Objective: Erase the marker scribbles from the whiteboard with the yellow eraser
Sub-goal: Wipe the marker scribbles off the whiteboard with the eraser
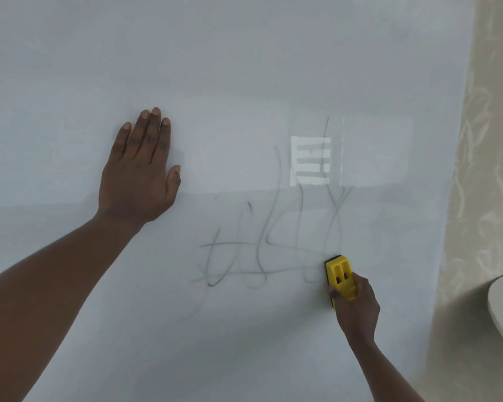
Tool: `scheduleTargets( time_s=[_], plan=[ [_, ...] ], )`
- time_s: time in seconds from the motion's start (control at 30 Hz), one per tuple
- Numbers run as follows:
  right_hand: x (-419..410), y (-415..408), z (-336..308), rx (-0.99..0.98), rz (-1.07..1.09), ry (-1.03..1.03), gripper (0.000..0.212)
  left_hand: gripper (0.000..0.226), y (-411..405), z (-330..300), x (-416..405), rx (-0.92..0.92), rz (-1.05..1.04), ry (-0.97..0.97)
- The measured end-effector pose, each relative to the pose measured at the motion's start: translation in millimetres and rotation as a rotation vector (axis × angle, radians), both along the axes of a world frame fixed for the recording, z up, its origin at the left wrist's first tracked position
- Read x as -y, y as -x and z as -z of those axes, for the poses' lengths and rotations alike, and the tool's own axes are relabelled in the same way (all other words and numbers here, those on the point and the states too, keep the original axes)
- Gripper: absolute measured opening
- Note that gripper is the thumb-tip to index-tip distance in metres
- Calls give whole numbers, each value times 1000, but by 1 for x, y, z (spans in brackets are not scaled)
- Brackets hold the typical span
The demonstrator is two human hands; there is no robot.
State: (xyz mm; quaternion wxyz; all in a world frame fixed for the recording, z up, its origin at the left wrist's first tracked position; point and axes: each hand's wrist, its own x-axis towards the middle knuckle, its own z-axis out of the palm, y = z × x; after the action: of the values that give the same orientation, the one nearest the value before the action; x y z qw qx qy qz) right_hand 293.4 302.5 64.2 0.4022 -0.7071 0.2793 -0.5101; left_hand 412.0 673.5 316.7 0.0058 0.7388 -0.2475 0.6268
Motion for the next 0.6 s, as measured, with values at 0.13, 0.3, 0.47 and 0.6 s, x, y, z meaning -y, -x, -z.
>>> scheduleTargets(
  time_s=[0.13, 0.3, 0.47, 0.6],
  plan=[
    [-82, -9, 12, 81, -58, 23, 58, 69, -1, 20, -41, -21, -11, 8],
    [-189, -28, 18, 166, -111, 183, 63, 70, -1, 46, -90, -47, -38, 6],
    [-281, -41, 24, 195, -141, 476, 58, 70, -3, 60, -108, -66, -48, -30],
    [-327, -45, 21, 197, -177, 707, 52, 69, 0, 63, -107, -77, -62, -4]
  ],
)
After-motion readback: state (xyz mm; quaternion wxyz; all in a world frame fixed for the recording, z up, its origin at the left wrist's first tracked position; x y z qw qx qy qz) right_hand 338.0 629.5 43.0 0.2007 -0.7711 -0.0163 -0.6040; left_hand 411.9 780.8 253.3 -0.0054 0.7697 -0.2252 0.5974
